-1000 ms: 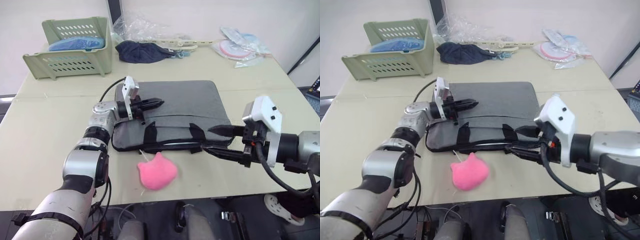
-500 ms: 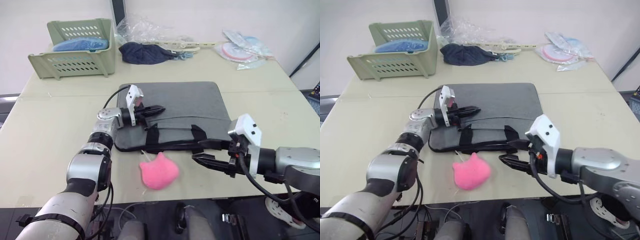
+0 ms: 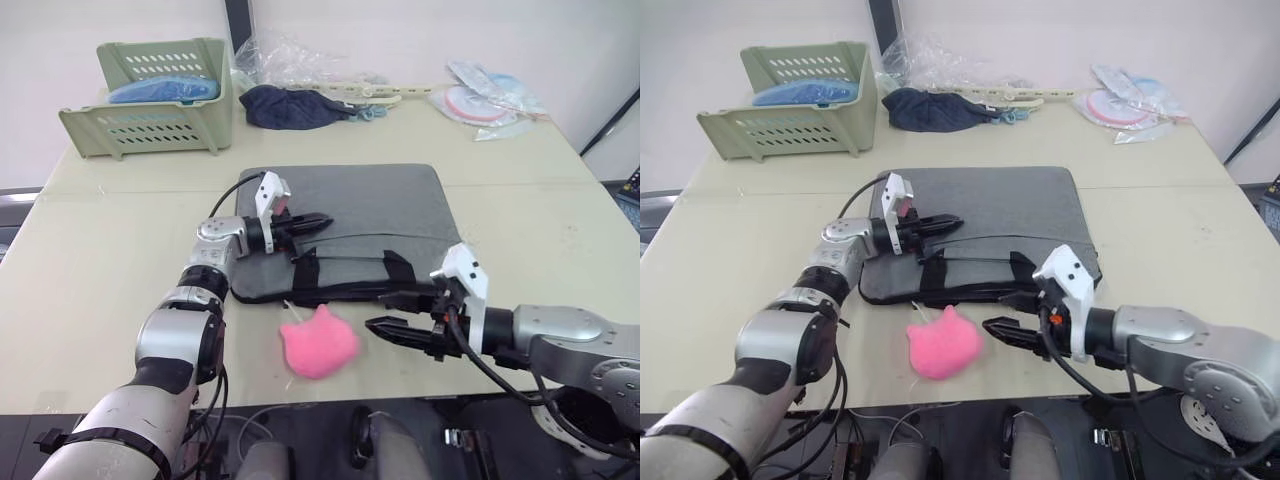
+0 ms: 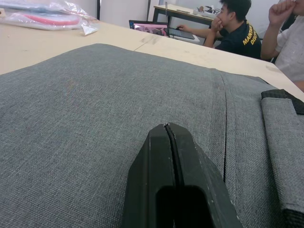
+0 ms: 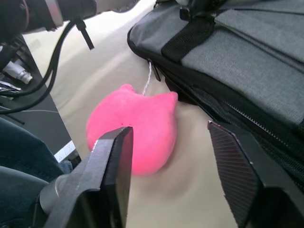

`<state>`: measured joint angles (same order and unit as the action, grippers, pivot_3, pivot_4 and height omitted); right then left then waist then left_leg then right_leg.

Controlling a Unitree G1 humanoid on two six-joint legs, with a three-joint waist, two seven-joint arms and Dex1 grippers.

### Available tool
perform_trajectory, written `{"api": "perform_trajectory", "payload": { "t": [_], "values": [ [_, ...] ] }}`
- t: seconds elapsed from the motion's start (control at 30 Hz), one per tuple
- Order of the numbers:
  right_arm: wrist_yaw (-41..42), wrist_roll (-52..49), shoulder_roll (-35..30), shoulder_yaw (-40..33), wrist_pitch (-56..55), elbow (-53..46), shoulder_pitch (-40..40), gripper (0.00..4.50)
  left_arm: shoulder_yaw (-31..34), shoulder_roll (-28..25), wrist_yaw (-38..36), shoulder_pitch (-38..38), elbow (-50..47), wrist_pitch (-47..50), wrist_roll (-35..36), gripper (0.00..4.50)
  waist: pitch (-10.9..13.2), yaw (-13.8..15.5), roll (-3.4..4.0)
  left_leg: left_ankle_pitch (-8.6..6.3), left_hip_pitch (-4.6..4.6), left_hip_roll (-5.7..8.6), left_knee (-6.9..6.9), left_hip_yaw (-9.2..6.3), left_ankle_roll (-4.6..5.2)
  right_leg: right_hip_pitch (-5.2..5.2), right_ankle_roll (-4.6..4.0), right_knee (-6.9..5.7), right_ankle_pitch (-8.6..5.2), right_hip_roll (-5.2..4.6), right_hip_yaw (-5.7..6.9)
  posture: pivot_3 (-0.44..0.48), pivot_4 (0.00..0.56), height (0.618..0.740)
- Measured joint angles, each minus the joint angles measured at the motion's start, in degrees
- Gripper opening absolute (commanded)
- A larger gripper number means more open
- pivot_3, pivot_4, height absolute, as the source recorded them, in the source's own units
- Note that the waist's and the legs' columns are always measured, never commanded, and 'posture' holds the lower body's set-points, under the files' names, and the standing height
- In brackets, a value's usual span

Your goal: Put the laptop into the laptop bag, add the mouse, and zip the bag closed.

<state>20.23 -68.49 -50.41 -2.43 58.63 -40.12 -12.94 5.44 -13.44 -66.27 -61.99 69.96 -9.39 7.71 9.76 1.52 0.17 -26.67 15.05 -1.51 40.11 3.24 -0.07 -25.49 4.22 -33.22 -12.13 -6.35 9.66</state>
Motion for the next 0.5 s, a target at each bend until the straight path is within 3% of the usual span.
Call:
{"api": "perform_trajectory", "payload": {
  "t": [0.03,0.5],
  "values": [
    [0.08,0.21,0.17,0.08,0.00,0.04,0.00,4.46,0.00,0.00,0.00,0.00,0.00,0.00,0.00,0.00,0.00,0.00,0.00,0.00,0.00,0.00,0.00,-0.01,0.00,0.00,0.00,0.00,0.00,0.00,0.01,0.000,0.150,0.740],
    [0.33,2.62,11.54,6.81,1.57,10.11,-3.88,4.46,0.02,0.22,-0.01,0.02,-0.13,0.09,-0.21,0.00,-0.15,-0.09,0.09,0.02,0.03,0.05,0.04,-0.09,0.04,0.04,0.00,0.00,0.00,-0.06,0.12,0.000,0.150,0.740]
  ]
}}
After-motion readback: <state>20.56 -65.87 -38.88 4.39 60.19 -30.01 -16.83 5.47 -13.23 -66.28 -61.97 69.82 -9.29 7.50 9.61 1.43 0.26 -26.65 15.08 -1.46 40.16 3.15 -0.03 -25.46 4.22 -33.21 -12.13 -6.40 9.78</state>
